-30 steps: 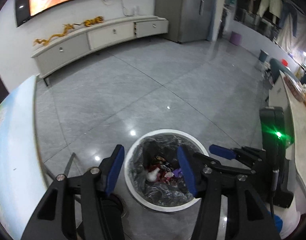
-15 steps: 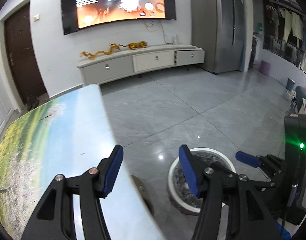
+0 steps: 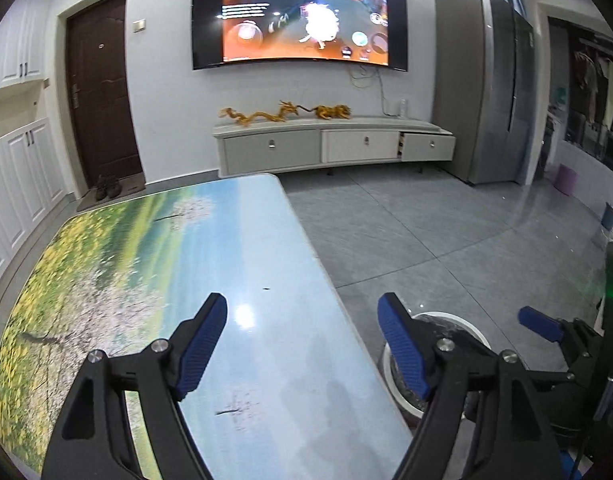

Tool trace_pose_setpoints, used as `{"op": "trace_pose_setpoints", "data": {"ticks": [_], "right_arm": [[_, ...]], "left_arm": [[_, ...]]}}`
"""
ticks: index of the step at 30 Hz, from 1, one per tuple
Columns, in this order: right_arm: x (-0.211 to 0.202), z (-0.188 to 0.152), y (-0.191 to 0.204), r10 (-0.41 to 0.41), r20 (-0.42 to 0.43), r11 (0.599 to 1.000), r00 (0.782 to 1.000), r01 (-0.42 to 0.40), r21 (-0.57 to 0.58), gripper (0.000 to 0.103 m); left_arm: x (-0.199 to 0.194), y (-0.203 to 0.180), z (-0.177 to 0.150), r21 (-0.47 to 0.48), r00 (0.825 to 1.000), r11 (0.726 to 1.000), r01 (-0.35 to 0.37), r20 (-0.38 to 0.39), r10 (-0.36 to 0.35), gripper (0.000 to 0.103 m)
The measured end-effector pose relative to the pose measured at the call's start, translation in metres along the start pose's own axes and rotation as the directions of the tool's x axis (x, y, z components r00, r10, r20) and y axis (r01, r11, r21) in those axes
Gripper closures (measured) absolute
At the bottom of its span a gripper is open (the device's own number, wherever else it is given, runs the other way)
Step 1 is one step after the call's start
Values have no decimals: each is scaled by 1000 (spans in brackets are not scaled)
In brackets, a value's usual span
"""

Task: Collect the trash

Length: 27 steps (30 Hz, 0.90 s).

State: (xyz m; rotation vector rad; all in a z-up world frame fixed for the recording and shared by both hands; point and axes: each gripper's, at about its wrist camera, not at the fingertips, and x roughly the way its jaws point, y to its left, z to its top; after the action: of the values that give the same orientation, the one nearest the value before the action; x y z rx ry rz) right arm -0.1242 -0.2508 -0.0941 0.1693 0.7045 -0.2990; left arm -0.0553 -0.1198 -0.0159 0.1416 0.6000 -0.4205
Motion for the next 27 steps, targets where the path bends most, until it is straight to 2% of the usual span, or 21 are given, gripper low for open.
{"op": "trace_pose_setpoints", "data": {"ticks": [8,12,19,27], "right_arm": [[-14,3,12,-50,53,998,997,51,-29,1],[-16,6,15,-73,75,996,995,76,-39,0],[-17,13,16,-106,107,994,989,110,-30,0],[-12,18,21,-125,116,991,985,129,-26,0]], "left_arm": [[-10,17,-3,-30,998,999,-44,35,45,26],[-10,24,-1,-43,998,997,-57,37,59,25],[-8,35,1,-55,996,996,-66,52,69,13],[-13,53,5,-88,992,992,-94,82,101,13]]}}
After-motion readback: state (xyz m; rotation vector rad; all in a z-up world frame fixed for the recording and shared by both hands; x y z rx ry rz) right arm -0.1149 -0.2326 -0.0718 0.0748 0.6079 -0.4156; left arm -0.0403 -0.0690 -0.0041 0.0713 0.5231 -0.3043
